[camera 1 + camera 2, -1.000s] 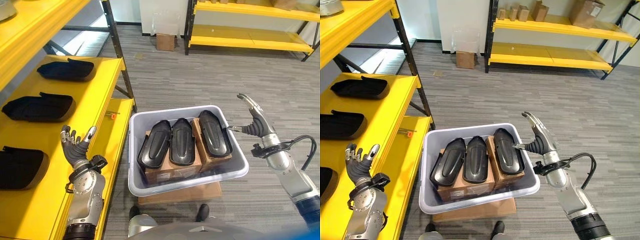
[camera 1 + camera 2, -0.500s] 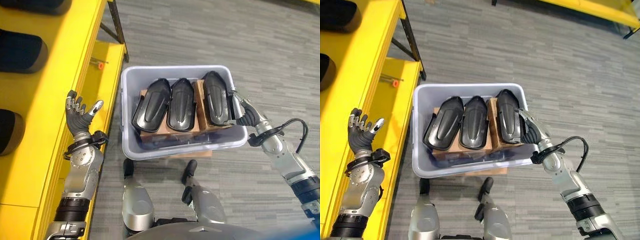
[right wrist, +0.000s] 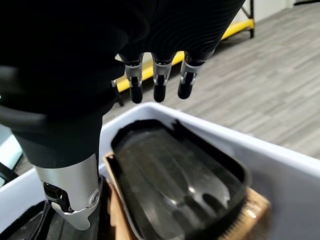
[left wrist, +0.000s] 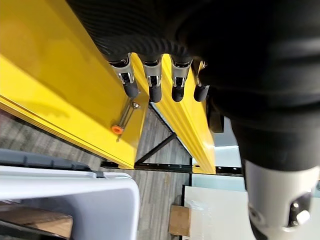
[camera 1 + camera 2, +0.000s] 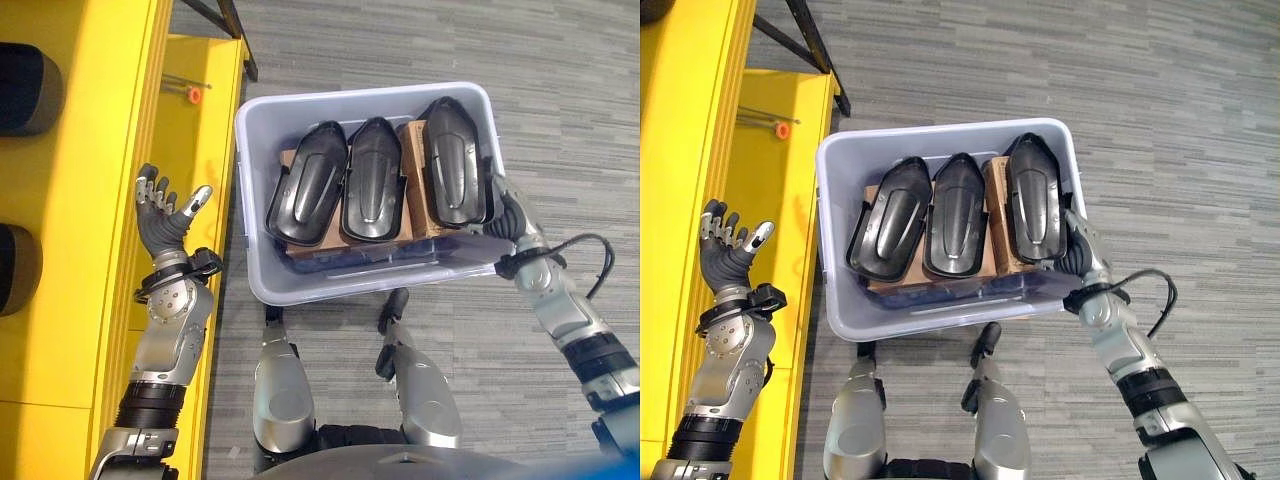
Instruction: Move parts from the plastic box to the shelf.
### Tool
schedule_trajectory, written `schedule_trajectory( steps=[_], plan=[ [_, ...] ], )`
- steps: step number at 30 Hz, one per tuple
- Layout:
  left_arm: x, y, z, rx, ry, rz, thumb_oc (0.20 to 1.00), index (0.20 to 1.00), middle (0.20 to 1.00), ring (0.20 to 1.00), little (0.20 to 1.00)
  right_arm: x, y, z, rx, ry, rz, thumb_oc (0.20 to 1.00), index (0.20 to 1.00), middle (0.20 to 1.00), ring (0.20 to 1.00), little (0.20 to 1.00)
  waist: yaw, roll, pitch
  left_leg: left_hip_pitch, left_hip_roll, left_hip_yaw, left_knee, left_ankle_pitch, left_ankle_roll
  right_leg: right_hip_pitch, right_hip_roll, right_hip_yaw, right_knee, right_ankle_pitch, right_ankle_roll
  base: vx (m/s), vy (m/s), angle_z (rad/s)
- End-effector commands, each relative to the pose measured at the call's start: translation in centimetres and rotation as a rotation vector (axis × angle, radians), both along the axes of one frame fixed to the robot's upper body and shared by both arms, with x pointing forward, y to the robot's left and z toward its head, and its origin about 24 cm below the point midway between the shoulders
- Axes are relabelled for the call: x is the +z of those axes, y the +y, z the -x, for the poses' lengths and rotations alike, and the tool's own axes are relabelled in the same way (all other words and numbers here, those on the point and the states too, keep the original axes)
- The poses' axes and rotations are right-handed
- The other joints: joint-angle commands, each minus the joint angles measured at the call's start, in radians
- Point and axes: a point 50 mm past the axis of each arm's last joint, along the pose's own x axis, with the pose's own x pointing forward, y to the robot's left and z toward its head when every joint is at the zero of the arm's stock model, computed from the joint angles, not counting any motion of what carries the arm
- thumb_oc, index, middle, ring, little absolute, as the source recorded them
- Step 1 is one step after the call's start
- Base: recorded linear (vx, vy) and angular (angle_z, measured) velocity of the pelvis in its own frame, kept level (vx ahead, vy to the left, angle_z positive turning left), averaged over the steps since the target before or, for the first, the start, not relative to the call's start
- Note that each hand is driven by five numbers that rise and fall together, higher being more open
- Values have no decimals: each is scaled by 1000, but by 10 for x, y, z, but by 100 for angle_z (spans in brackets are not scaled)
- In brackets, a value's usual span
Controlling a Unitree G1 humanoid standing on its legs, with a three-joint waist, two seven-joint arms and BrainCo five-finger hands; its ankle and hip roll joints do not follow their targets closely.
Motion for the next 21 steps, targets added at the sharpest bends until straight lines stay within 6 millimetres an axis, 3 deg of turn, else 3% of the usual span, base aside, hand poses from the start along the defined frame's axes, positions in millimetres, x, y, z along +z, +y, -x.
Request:
schedule_trajectory(
  steps=[1, 6, 10, 21],
  plan=[
    [18, -1, 6, -17, -102, -6, 1000, 1000, 1000, 1000, 1000, 10, 4, -6, -33, -76, 80, 1000, 1000, 1000, 1000, 1000, 5, 2, -31, -91, -51, 36, 87, -27, 56, -27, -60, 5, 166, -135, 87, 0, 0, 0],
    [14, -3, 6, -37, -98, 17, 1000, 1000, 1000, 1000, 1000, 31, -3, -8, -89, -263, 247, 1000, 1000, 1000, 1000, 1000, 2, 21, -31, -129, -52, 43, 100, -32, 59, -78, -64, 6, 196, -146, 87, -2, 19, 1],
    [11, -6, 6, -62, -96, 40, 1000, 1000, 1000, 1000, 1000, 46, 3, -10, -54, -297, 331, 1000, 1000, 1000, 1000, 1000, -2, 35, -31, -150, -57, 49, 99, -32, 62, -111, -71, 10, 214, -153, 88, -7, 49, -2],
    [2, -11, 9, -111, -74, 44, 1000, 1000, 1000, 1000, 1000, 17, 3, -8, -68, -144, 402, 1000, 1000, 1000, 1000, 1000, -1, 47, -31, -213, -57, 57, 125, -31, 66, -190, -82, 2, 272, -171, 80, 2, -1, 0]
  ],
)
